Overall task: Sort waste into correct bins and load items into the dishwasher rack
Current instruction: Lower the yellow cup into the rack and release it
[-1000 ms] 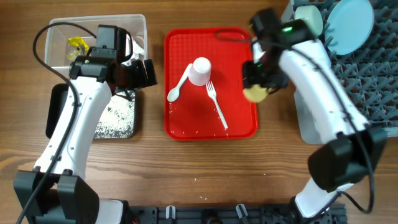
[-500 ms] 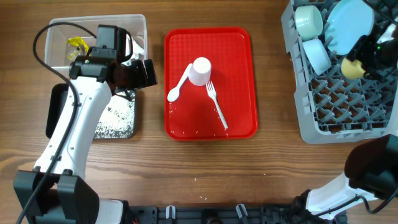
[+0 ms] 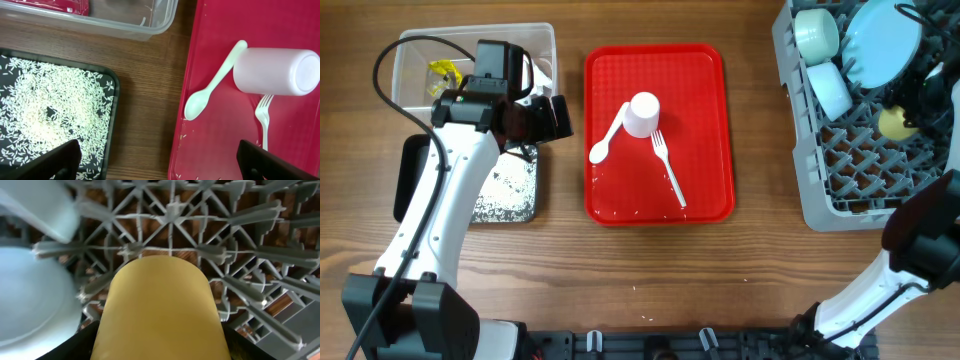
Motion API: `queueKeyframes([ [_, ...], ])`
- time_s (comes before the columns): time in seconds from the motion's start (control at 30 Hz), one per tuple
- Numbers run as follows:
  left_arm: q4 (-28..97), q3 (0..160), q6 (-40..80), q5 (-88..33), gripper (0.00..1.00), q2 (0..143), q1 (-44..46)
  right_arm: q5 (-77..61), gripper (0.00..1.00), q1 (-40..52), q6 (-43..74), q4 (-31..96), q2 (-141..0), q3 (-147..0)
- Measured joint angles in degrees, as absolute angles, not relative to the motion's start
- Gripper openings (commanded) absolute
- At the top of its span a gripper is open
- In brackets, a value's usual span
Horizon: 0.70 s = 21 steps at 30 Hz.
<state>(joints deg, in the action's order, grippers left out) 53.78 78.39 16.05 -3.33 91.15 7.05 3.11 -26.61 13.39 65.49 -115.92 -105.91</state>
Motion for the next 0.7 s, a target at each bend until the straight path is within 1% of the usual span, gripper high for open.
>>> queueKeyframes([
  [0.37, 53.8, 78.4, 16.1, -3.3, 1.0, 91.2, 7.0, 3.5, 0.63, -27.5, 13.4, 64.0, -119.5, -105.9],
  [0.47, 53.8, 78.4, 16.1, -3.3, 1.0, 91.2, 7.0, 3.5, 0.7, -27.5, 13.4, 64.0, -119.6, -105.9],
  [0.63, 53.8, 78.4, 16.1, -3.3, 1.0, 91.2, 7.0, 3.5, 0.71, -27.5, 13.4, 64.2, -119.7, -105.9],
  [0.67, 53.8, 78.4, 16.1, -3.3, 1.0, 91.2, 7.0, 3.5, 0.75, -27.5, 13.4, 64.5, -119.7, -105.9],
  [0.7, 53.8, 78.4, 16.1, -3.3, 1.0, 91.2, 7.0, 3.5, 0.82, -27.5, 13.4, 64.7, -119.7, -105.9],
])
